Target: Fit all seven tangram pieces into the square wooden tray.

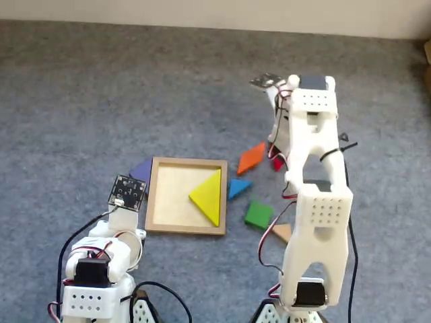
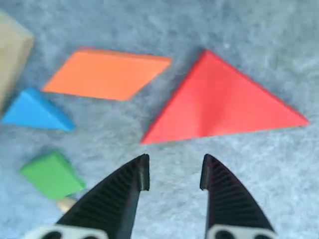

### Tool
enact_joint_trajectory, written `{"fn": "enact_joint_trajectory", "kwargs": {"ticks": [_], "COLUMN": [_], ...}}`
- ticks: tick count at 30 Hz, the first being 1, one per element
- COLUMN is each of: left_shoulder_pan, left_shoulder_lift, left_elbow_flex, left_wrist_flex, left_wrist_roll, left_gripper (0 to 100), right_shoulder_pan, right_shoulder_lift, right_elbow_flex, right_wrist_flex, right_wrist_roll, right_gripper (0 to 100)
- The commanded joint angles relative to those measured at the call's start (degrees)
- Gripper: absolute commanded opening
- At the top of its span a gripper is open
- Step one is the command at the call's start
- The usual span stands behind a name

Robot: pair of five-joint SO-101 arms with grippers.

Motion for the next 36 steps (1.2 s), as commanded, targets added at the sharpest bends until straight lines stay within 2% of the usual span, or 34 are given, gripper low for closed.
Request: {"fn": "enact_joint_trajectory", "kwargs": {"ticks": [1, 6, 14, 20, 27, 36], "left_shoulder_pan": [-0.57, -0.57, -0.57, -0.57, -0.57, -0.57], "left_shoulder_lift": [-2.33, -2.33, -2.33, -2.33, -2.33, -2.33], "left_elbow_flex": [1.19, 1.19, 1.19, 1.19, 1.19, 1.19], "left_wrist_flex": [0.00, 0.00, 0.00, 0.00, 0.00, 0.00], "left_wrist_roll": [0.00, 0.00, 0.00, 0.00, 0.00, 0.00], "left_gripper": [5, 5, 5, 5, 5, 5], "right_shoulder_pan": [-3.30, -6.11, -7.78, -7.60, -7.08, -2.51], "right_shoulder_lift": [-11.82, -17.54, -14.64, -10.95, -6.90, -3.12], "right_elbow_flex": [4.62, 10.42, 10.33, 10.24, 10.33, 10.24], "right_wrist_flex": [1.10, 1.01, -11.03, -13.41, -17.27, -24.92], "right_wrist_roll": [0.44, -1.85, -32.26, -46.24, -51.16, -55.30], "right_gripper": [15.6, 15.9, 17.1, 37.5, 39.4, 39.4]}}
